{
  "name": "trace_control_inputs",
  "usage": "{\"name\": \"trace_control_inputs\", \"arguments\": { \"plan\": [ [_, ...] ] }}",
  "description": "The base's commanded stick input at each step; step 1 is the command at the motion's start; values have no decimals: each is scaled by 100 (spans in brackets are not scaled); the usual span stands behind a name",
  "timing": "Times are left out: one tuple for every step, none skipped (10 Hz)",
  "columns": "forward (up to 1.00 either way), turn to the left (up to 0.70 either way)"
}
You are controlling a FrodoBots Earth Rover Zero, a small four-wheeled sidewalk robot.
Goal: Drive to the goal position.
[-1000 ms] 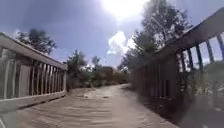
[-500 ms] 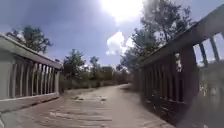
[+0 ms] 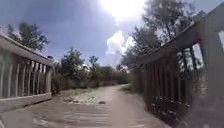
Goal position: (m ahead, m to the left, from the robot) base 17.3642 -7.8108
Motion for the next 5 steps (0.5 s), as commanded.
{"name": "trace_control_inputs", "arguments": {
  "plan": [
    [70, 0],
    [70, 0],
    [70, 0],
    [70, 0],
    [70, 0]
  ]
}}
